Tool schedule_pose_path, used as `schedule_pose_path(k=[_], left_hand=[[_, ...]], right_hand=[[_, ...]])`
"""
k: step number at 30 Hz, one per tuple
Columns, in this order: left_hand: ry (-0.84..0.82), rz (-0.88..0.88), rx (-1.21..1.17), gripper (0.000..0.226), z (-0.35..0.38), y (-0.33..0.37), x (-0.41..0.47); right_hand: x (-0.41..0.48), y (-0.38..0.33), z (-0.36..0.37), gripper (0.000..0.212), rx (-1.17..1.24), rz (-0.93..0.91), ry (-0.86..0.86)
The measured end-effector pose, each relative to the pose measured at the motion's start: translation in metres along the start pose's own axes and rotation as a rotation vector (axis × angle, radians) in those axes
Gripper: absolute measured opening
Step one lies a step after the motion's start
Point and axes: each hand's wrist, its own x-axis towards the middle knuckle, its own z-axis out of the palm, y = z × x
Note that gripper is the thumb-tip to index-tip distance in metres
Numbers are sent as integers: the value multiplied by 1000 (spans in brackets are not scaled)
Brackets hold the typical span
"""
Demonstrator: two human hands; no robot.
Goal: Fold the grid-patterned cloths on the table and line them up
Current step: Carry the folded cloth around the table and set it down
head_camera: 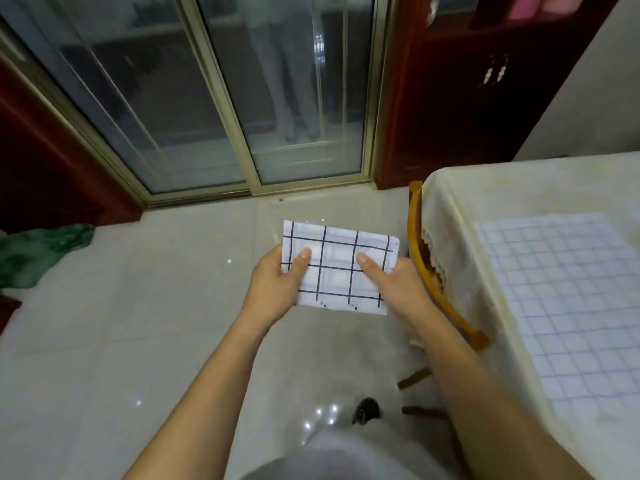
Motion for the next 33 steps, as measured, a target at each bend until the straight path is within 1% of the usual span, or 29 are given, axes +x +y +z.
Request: schedule_pose_path(k=[3, 6, 11, 15, 17, 22, 24, 27, 30, 33], left_hand=[[1, 7, 11, 16, 22, 15, 44], [-13, 5, -16, 14, 37, 20, 82], [-89, 0, 2, 16, 50, 18, 156], [-154, 15, -17, 23, 59, 17, 230], [-187, 31, -27, 23, 66, 17, 271], [-260, 15, -37, 27, 86, 42, 384], [-303, 14, -53, 25, 95, 55, 422], [-382, 19, -14, 24, 107, 65, 468], [-451, 38, 31, 19, 119, 66, 504], [-501, 23, 53, 20, 137, 67, 542]], right_hand=[[51, -22, -21, 7, -43, -45, -11], [87, -25, -30, 9, -74, -76, 0], [141, -13, -31, 6, -65, -19, 28], [206, -29, -28, 10, -118, -6, 85], [243, -37, -30, 9, -132, 3, 122], [325, -66, -27, 26, -87, 16, 255], [354, -74, -26, 26, -72, 25, 337], [390, -82, -28, 26, -34, 55, 450], [410, -82, -32, 27, -8, 73, 493], [436, -80, -43, 25, 10, 93, 525]])
